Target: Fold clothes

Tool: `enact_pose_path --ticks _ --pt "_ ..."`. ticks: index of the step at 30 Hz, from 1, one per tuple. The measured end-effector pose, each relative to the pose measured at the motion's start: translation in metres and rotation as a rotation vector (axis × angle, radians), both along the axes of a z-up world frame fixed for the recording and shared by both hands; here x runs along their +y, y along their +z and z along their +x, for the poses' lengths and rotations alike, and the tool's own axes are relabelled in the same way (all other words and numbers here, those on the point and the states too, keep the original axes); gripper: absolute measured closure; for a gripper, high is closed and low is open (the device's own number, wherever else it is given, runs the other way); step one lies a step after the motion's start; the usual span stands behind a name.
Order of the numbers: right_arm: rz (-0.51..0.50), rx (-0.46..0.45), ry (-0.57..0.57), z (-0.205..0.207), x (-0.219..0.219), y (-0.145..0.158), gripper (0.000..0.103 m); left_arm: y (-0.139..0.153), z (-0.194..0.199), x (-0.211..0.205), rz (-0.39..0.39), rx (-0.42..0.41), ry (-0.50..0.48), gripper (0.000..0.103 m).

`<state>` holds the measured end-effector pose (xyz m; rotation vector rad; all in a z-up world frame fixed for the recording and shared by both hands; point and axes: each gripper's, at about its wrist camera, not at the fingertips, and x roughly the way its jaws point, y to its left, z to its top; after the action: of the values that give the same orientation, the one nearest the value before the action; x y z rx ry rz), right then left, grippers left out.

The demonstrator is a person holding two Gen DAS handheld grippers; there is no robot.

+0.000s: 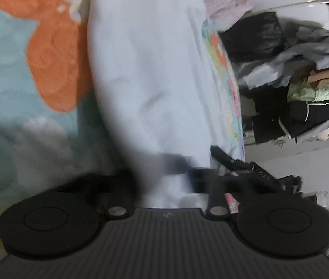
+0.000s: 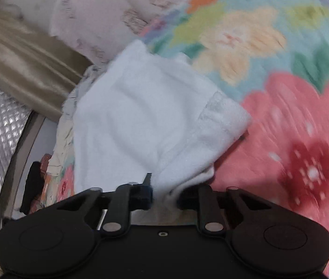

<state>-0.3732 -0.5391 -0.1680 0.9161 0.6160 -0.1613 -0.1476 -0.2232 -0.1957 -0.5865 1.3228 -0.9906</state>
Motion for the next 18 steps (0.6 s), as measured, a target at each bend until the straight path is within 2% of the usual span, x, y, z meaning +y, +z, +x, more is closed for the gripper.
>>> enact_pose_path --ticks 3,5,7,12,16,18 --pt "-0.124 0.009 0.013 0.002 0.013 0.021 0.083 0.027 -0.004 -0.005 -0.009 -0.082 0.001 0.099" --pt "-0.188 0.012 0.022 0.003 0.022 0.035 0.084 0.045 -0.004 0.002 -0.015 -0.108 0.008 0.099" --pt "-0.216 0.001 0.019 0.002 0.027 0.047 0.084 0.058 -0.003 0.008 -0.015 -0.119 0.017 0.099" --pt "-0.252 -0.028 0.026 0.002 0.038 0.077 0.084 0.092 -0.015 0.020 -0.001 -0.250 -0.043 0.099" --pt "-0.265 -0.070 0.054 -0.012 0.053 0.102 0.085 0.108 -0.018 0.045 -0.070 -0.180 -0.017 0.099" --pt "-0.279 -0.070 0.063 -0.022 0.062 0.114 0.085 0.119 -0.026 0.054 -0.076 -0.175 -0.022 0.099"
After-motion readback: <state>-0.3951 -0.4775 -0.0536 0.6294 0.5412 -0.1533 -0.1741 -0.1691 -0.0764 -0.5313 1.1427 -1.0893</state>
